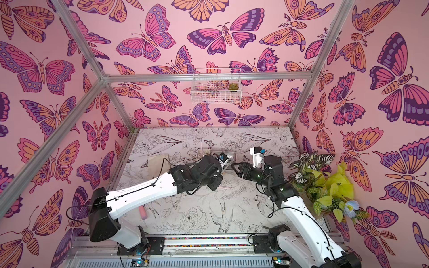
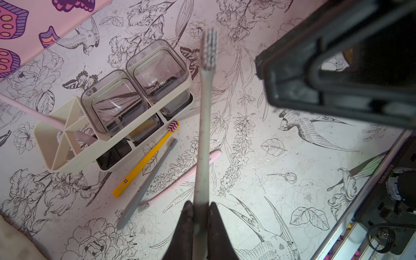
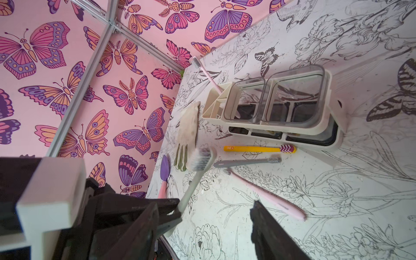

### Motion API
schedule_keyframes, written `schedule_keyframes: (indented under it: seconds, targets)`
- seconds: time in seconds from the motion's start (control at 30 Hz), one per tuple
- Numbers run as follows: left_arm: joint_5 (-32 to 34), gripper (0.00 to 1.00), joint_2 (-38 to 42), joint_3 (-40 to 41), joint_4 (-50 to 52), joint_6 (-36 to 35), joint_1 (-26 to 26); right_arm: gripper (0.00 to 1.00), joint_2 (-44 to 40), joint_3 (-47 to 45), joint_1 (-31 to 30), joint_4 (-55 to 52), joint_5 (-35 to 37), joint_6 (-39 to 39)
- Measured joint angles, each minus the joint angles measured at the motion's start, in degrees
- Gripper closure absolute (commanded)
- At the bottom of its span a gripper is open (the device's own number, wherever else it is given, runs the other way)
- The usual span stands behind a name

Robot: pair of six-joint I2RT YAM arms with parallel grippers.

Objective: Place the toothbrush into the toothbrush holder
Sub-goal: Pick up the toothbrush from the center of the board.

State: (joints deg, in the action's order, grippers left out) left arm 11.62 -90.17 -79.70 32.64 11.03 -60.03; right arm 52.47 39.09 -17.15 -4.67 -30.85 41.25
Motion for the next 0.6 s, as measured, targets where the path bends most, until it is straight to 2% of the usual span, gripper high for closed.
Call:
schedule_keyframes:
  seconds: [0.3, 0.6]
  targets:
    - [-1.22, 1.00, 0.09, -0.02, -0.94, 0.00, 0.00, 0.39, 3.13, 0.00, -1.88, 3.67, 0.63, 1.90]
    - [-2.01, 1.00, 0.09, -0.57, -1.29, 0.00, -0.04, 0.47, 4.90, 0.00, -2.14, 6.49, 1.03, 2.78]
